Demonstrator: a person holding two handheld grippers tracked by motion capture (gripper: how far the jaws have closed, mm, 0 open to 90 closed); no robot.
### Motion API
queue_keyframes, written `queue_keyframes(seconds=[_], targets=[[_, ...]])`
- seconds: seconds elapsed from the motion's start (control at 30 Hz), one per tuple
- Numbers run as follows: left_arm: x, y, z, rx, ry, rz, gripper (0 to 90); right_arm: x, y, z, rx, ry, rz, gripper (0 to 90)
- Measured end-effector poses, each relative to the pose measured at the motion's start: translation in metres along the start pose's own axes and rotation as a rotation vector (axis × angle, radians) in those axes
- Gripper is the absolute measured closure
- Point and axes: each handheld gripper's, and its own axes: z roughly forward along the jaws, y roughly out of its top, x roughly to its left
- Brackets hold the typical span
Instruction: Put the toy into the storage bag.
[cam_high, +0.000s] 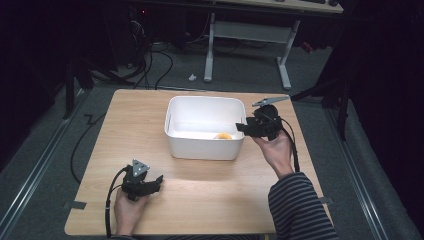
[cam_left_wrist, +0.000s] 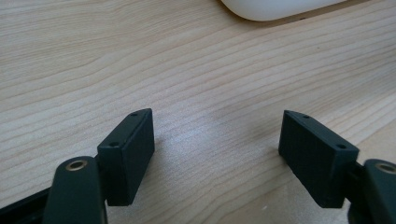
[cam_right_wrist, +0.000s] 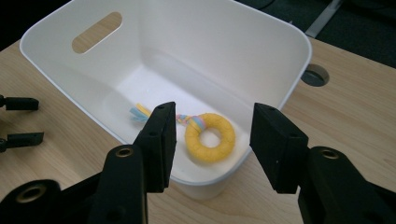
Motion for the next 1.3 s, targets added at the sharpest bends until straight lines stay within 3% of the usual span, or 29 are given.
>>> queue_keyframes(seconds=[0.47,0.7,1.07,1.3], targets=[[0.003,0.0,0.0,-0.007,-0.035,-0.017,23.5,-0.028,-0.023,-0.035,-0.072,-0.029,0.069,49.3],[0.002,0.0,0.0,0.0,-0.033,-0.002,21.3,-0.038,-0.036,-0.048,-0.095,-0.039,0.099,48.8],[0.002,0.0,0.0,-0.004,-0.044,-0.007,20.5,-0.046,-0.05,-0.066,-0.13,-0.06,0.113,48.6],[0.002,0.0,0.0,-0.002,-0.042,-0.004,20.5,-0.055,-0.062,-0.072,-0.129,-0.077,0.147,48.5]])
